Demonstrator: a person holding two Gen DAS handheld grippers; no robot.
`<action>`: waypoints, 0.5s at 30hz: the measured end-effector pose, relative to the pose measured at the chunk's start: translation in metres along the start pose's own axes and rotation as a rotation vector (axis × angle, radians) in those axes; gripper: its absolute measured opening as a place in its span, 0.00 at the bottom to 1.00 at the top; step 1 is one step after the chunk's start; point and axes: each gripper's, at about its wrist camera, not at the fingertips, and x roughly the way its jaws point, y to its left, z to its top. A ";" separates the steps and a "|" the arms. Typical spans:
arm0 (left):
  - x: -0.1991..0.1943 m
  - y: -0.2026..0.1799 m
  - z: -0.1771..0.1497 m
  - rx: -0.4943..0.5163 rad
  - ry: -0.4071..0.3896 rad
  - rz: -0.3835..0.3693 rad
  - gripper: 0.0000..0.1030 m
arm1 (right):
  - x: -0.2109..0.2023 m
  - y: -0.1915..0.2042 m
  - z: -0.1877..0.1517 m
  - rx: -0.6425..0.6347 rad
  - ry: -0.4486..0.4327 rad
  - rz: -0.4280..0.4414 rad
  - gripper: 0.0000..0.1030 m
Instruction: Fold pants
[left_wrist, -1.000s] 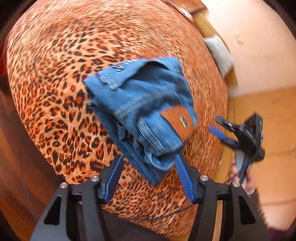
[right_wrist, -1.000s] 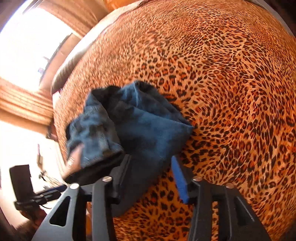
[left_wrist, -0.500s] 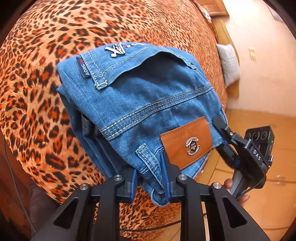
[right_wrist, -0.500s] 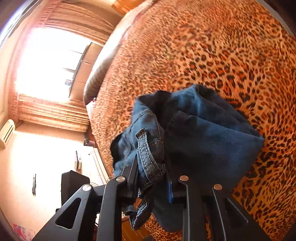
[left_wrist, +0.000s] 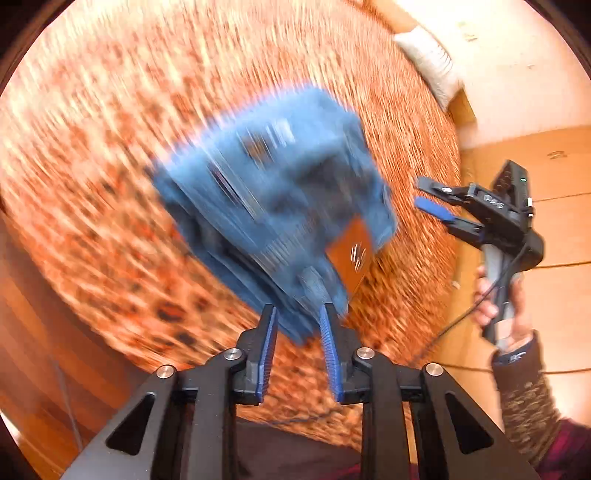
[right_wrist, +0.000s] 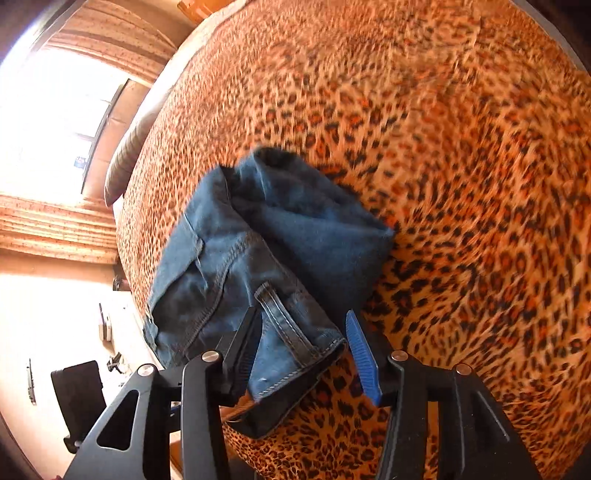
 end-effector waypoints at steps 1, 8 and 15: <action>-0.012 0.005 0.008 -0.011 -0.046 0.008 0.33 | -0.007 0.006 0.009 -0.019 -0.035 0.010 0.52; 0.000 0.038 0.055 -0.131 -0.128 0.165 0.38 | 0.067 0.069 0.050 -0.131 0.021 0.013 0.70; 0.044 0.032 0.047 -0.118 -0.074 0.287 0.31 | 0.090 0.114 0.044 -0.314 0.003 -0.107 0.14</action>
